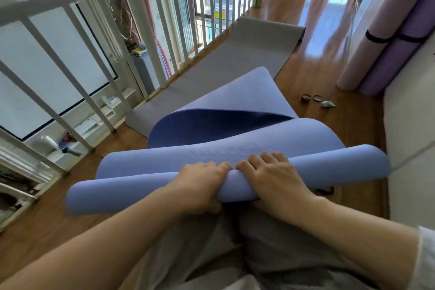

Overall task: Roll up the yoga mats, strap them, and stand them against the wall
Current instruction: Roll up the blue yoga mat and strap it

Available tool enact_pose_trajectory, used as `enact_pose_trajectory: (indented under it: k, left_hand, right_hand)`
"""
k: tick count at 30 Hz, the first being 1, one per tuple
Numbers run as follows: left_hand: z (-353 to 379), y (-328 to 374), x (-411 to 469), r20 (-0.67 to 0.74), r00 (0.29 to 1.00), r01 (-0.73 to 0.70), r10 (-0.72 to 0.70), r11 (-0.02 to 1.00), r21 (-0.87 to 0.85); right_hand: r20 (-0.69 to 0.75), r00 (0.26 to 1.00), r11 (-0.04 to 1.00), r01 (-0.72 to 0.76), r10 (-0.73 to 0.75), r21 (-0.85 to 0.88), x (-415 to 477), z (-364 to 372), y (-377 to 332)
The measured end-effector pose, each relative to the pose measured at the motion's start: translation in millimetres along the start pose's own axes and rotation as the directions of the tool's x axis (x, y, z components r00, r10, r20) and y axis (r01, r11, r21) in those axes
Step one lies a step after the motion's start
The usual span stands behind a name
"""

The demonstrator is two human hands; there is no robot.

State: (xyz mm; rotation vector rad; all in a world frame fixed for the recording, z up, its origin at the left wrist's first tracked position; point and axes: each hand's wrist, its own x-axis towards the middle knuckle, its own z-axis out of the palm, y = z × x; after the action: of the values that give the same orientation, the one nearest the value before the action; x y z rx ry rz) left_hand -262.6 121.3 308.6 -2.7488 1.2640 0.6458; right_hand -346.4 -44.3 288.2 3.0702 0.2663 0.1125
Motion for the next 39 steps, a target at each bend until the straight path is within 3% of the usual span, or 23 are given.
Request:
enact_pose_trajectory:
  k: [3, 7, 10, 12, 14, 15, 17, 20, 24, 27, 29, 31, 33, 36, 37, 39]
  left_hand:
    - [-10.5, -4.9, 2.5, 0.02, 1.0, 0.024, -0.022, 0.996, -0.089]
    - [11.2, 14.5, -2.8, -0.225, 0.962, 0.196, -0.155, 0.965, 0.174]
    - [15.3, 11.4, 4.0, -0.295, 0.941, 0.233, -0.167, 0.951, 0.204]
    - [7.9, 2.3, 12.9, -0.261, 0.95, 0.218, -0.172, 0.963, 0.16]
    - [-0.2, -4.8, 18.0, -0.19, 0.964, 0.201, -0.184, 0.977, 0.075]
    - [-3.6, -8.2, 20.6, -0.142, 0.973, 0.187, -0.182, 0.982, 0.023]
    - [-12.1, -14.1, 23.4, -0.051, 0.986, 0.157, -0.16, 0.986, -0.052]
    - [-16.4, -14.4, 27.2, -0.03, 0.986, 0.163, -0.165, 0.986, -0.041]
    - [6.3, 0.4, 23.3, -0.315, 0.935, 0.23, -0.162, 0.954, 0.193]
    - [6.8, -7.7, 31.8, -0.35, 0.927, 0.212, -0.134, 0.958, 0.195]
    - [0.5, -17.2, 39.4, -0.294, 0.946, 0.189, -0.138, 0.97, 0.154]
    - [-4.3, -23.0, 45.3, -0.21, 0.966, 0.174, -0.153, 0.981, 0.085]
    - [-10.8, -27.6, 49.9, -0.13, 0.98, 0.155, -0.15, 0.988, 0.028]
    - [-16.0, -35.2, 53.1, -0.106, 0.985, 0.134, -0.139, 0.99, -0.049]
    - [-13.9, -34.9, 51.7, -0.152, 0.979, 0.128, -0.132, 0.991, -0.036]
    - [2.7, -32.4, 48.4, -0.38, 0.921, 0.134, -0.086, 0.986, 0.101]
  right_hand:
    - [0.202, 0.979, 0.998, 0.019, -0.03, 0.054, 25.5, -13.8, 6.2]
    - [0.405, 0.912, 0.981, -0.012, -0.068, 0.192, 48.5, -19.5, 20.8]
    - [0.512, 0.853, 0.971, -0.025, -0.104, 0.239, 63.7, -20.5, 25.5]
    - [0.477, 0.873, 0.977, -0.01, -0.096, 0.215, 65.0, -22.4, 27.0]
    - [0.263, 0.96, 0.993, 0.077, -0.098, 0.087, 55.5, -16.1, 26.6]
    - [0.147, 0.984, 0.994, 0.105, -0.102, -0.012, 49.3, -9.9, 24.6]
    - [-0.016, 0.997, 0.995, 0.079, -0.08, -0.052, 39.3, 1.2, 18.3]
    - [0.088, 0.995, 0.999, 0.04, -0.04, 0.001, 46.7, -4.2, 18.6]
    - [0.27, 0.962, 0.98, -0.018, -0.037, 0.198, 68.6, -17.7, 32.2]
    - [0.404, 0.914, 0.978, -0.048, -0.038, 0.201, 82.4, -17.7, 36.6]
    - [0.328, 0.945, 0.989, -0.057, 0.009, 0.137, 78.9, -12.3, 31.2]
    - [0.092, 0.995, 0.999, -0.029, 0.031, -0.032, 67.5, 7.0, 23.0]
    - [-0.056, 0.998, 0.997, -0.023, 0.02, -0.068, 62.2, 18.6, 16.6]
    - [0.153, 0.987, 0.999, -0.047, 0.043, 0.018, 74.2, 5.2, 21.9]
    - [0.199, 0.979, 0.997, -0.051, 0.039, 0.053, 79.8, -0.5, 26.0]
    - [0.263, 0.965, 0.992, -0.04, 0.006, 0.123, 90.6, -10.4, 33.9]
